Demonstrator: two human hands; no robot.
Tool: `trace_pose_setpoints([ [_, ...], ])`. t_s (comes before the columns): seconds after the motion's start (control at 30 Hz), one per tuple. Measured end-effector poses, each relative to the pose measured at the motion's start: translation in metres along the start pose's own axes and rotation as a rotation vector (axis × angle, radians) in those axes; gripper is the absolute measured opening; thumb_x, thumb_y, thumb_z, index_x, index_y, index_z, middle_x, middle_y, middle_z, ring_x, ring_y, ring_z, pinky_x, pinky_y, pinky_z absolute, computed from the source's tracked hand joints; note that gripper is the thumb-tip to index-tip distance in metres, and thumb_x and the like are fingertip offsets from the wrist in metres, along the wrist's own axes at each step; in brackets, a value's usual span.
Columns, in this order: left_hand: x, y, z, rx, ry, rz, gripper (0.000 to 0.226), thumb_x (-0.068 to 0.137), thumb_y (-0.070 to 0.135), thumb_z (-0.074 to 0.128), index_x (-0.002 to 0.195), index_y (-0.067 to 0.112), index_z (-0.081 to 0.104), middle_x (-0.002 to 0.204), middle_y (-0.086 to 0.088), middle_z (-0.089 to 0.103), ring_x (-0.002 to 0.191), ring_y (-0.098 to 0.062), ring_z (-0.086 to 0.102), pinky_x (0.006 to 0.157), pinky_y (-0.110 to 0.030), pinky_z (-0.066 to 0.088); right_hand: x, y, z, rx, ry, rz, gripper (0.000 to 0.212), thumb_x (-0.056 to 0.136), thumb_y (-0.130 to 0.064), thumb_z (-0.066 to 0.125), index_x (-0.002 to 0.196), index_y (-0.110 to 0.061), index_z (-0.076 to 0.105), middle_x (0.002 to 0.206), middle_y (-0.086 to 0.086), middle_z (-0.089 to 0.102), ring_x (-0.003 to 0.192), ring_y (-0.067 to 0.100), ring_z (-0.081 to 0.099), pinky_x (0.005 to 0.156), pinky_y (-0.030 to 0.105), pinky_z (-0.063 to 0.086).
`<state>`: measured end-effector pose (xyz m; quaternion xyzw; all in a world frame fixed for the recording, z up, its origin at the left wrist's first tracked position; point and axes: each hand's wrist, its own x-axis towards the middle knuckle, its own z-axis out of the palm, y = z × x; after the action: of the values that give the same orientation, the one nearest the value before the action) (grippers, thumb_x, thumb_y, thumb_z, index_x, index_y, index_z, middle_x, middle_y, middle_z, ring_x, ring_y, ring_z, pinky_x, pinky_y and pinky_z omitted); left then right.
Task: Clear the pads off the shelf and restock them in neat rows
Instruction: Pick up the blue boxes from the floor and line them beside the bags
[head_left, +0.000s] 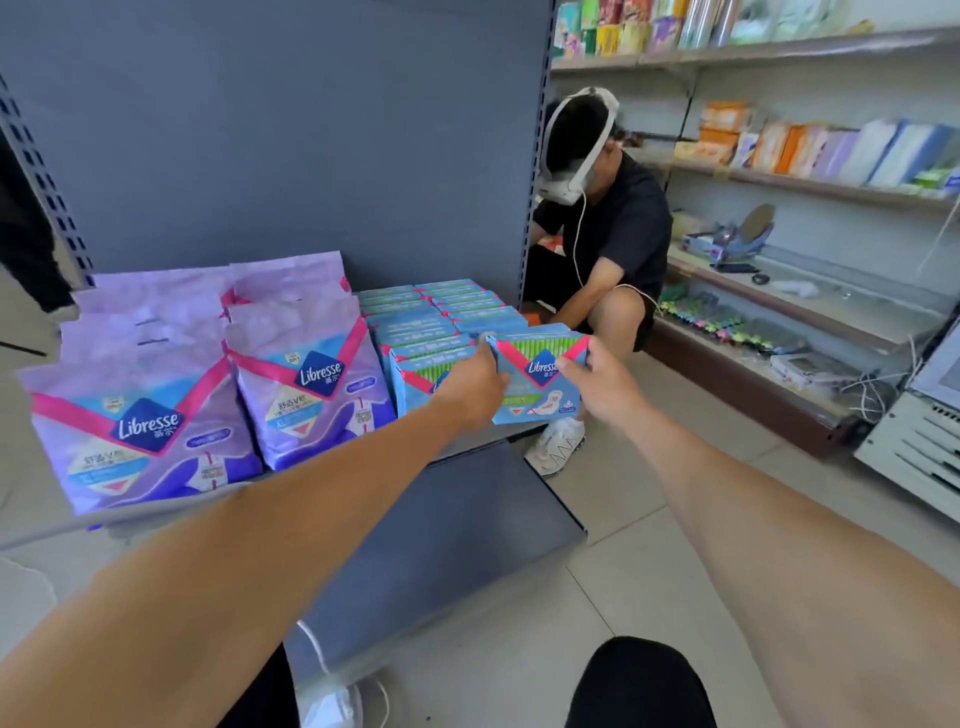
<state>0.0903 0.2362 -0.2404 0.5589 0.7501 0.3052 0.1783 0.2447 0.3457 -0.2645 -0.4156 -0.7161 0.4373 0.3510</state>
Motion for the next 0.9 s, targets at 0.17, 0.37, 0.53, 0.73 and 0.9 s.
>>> trace_pose_setpoints([
  [0.17, 0.029, 0.026, -0.018, 0.102, 0.070, 0.103, 0.075, 0.095, 0.010, 0.053, 0.154, 0.017, 0.008, 0.108, -0.021, 0.056, 0.088, -0.030, 0.055, 0.070, -0.035, 0.039, 0.039, -0.016, -0.026, -0.042, -0.060, -0.128, 0.059, 0.096, -0.020, 0.060, 0.146, -0.032, 0.031, 0.126, 0.001, 0.059, 0.111, 0.017, 0.061, 0.089, 0.039, 0.055],
  [0.37, 0.062, 0.030, -0.030, 0.220, 0.138, 0.110, 0.067, 0.089, 0.009, 0.062, 0.148, 0.012, 0.030, 0.111, -0.020, 0.060, 0.103, -0.034, 0.057, 0.075, -0.034, 0.042, 0.071, -0.028, -0.029, -0.202, -0.098, -0.250, 0.052, 0.095, -0.018, 0.060, 0.141, -0.028, 0.039, 0.116, -0.002, 0.061, 0.106, 0.015, 0.062, 0.092, 0.045, 0.054],
  [0.53, 0.075, 0.012, -0.017, 0.279, 0.121, 0.061, 0.043, 0.086, 0.012, 0.068, 0.126, 0.004, 0.054, 0.101, -0.016, 0.065, 0.096, -0.033, 0.060, 0.080, -0.039, 0.050, 0.086, -0.005, -0.015, -0.295, -0.109, -0.258, 0.052, 0.094, -0.018, 0.061, 0.141, -0.025, 0.040, 0.122, -0.002, 0.059, 0.110, 0.017, 0.059, 0.092, 0.040, 0.052],
  [0.73, 0.088, -0.005, -0.007, 0.407, 0.130, 0.073, 0.024, 0.083, 0.022, 0.073, 0.098, 0.009, 0.059, 0.091, -0.011, 0.064, 0.092, -0.032, 0.059, 0.069, -0.033, 0.042, 0.097, 0.018, -0.001, -0.285, -0.149, -0.233, 0.050, 0.095, -0.020, 0.061, 0.141, -0.025, 0.040, 0.127, 0.002, 0.056, 0.114, 0.017, 0.056, 0.086, 0.033, 0.053],
  [0.9, 0.088, -0.015, 0.000, 0.635, 0.141, 0.042, 0.040, 0.085, 0.039, 0.066, 0.117, 0.017, 0.056, 0.122, -0.010, 0.055, 0.123, -0.035, 0.034, 0.094, -0.044, 0.034, 0.100, 0.026, 0.008, -0.314, -0.195, -0.243, 0.053, 0.095, -0.019, 0.061, 0.143, -0.021, 0.038, 0.130, 0.001, 0.053, 0.115, 0.012, 0.053, 0.079, 0.019, 0.046],
])
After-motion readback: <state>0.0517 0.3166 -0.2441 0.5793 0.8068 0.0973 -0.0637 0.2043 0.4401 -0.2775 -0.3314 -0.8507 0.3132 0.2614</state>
